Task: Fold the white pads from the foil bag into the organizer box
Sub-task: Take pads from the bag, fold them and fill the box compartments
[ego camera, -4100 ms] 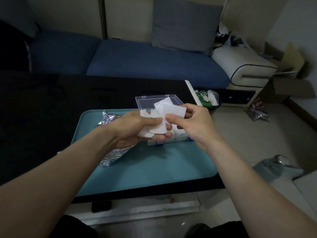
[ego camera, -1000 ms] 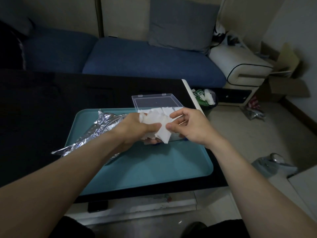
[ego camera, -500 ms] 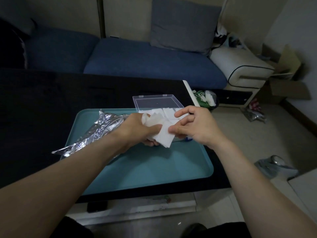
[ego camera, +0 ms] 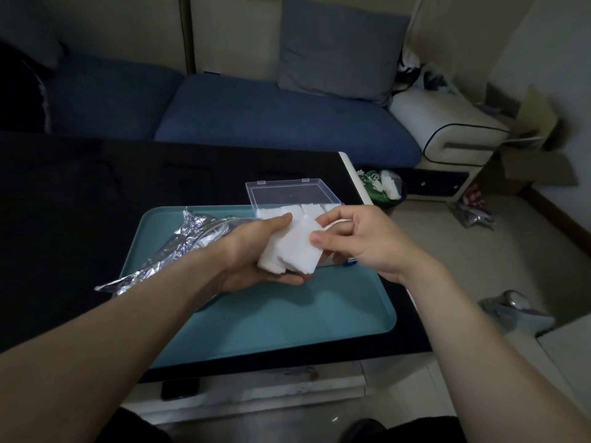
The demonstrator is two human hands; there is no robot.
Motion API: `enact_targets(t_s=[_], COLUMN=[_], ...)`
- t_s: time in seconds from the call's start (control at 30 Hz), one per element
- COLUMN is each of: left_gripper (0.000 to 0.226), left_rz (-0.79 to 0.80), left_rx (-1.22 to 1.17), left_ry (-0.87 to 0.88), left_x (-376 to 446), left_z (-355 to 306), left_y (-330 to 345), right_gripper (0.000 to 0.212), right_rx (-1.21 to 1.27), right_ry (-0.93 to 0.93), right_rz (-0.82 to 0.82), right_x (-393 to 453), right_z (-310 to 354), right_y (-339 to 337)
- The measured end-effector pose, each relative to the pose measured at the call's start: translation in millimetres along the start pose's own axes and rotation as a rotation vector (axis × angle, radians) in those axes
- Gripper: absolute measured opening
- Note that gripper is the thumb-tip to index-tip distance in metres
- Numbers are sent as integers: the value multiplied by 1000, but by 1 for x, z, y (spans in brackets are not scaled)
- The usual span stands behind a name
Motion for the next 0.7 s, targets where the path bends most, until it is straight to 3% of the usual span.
enact_targets(t_s=[0.1, 0.23, 0.37, 0.5, 0.6, 0.7], left_gripper=[49, 54, 51, 46, 63, 48], left_rz=[55, 77, 52, 46, 251, 313], left_rx=[-4, -59, -91, -53, -79, -165], left_ry=[9, 1, -10, 4, -50, -8], left_x=[1, 0, 1, 4, 3, 4], left_z=[-1, 0, 1, 2, 4, -4], left_y=[8, 9, 3, 0, 18, 30], right_gripper=[27, 16, 16, 28, 21, 23], right_rx=[-289, -361, -162, 70, -83, -338], right_ry=[33, -8, -128, -151, -120, -128], right_rz=[-80, -76, -83, 91, 103, -25], right_x=[6, 8, 5, -1, 4, 10], right_z=[-3, 1, 5, 7, 6, 10], right_y=[3, 4, -11, -9, 7, 12])
Point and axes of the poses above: each hand's wrist, its own x-axis towards the middle knuckle, its own y-axis out of the palm, z = x × y, the point moved 7 cm from there along x, towards the middle knuckle, and after that the axes turned 11 degrees about z, right-handed, at the moved point
